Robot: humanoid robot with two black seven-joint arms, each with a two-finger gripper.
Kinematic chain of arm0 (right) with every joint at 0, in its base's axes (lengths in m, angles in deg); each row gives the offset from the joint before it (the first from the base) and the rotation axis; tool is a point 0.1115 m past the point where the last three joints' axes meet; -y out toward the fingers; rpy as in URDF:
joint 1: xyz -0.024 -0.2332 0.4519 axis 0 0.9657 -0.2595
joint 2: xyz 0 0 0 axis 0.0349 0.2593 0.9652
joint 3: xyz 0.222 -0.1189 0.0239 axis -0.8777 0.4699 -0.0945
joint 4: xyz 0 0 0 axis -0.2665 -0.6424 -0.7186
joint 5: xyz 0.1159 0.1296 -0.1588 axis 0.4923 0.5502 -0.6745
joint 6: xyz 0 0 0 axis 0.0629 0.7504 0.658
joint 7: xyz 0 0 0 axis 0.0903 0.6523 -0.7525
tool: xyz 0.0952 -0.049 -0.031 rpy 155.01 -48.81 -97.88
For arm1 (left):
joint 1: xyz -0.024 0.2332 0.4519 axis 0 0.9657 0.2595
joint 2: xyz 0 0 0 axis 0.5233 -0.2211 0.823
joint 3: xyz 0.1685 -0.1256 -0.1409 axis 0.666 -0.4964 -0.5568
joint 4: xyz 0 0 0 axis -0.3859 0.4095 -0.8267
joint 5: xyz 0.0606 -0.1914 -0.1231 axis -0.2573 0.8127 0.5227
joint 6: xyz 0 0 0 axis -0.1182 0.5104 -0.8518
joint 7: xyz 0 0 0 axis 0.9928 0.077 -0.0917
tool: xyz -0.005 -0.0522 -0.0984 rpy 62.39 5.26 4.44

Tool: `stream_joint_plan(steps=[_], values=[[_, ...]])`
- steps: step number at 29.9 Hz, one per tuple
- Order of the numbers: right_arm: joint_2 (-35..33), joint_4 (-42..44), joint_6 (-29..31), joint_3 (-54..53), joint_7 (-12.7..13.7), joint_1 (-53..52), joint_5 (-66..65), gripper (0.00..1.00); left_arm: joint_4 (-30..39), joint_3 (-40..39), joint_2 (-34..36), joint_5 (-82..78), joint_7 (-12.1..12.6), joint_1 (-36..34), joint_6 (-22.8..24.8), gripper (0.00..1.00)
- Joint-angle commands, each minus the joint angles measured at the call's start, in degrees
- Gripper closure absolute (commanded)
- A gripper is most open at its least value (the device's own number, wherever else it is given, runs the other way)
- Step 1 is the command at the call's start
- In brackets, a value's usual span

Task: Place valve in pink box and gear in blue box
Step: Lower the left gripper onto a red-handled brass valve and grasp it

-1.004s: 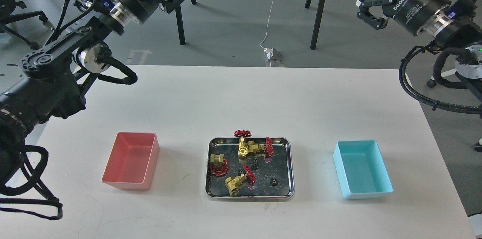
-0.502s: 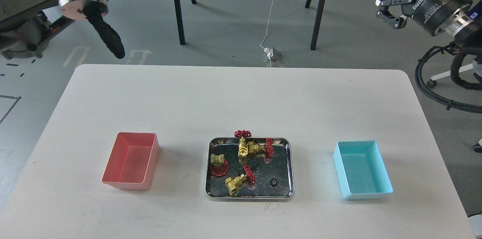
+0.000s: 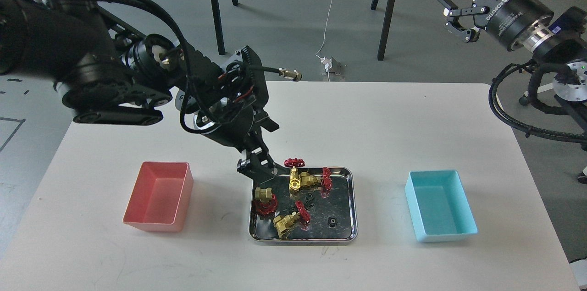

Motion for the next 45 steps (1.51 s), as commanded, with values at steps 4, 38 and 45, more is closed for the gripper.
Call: stream_joint_plan(steps=[4, 38, 45], values=[[2.7, 2.1, -4.8, -2.8, 0.3, -2.4, -0.1, 0.0, -4.2, 1.7, -0.7, -0.8, 0.0, 8.3, -3.5, 0.04], [2.2, 1.4, -4.9, -2.5, 0.2, 1.5, 0.0, 0.0, -21.6, 1.3, -1.6, -1.7, 0.0, 26.9, -6.4, 0.48], [2.2, 1.5, -4.9, -2.7, 0.2, 1.9, 0.0, 0.0, -21.6, 1.3, -1.6, -2.8, 0.0, 26.7, -7.5, 0.63]])
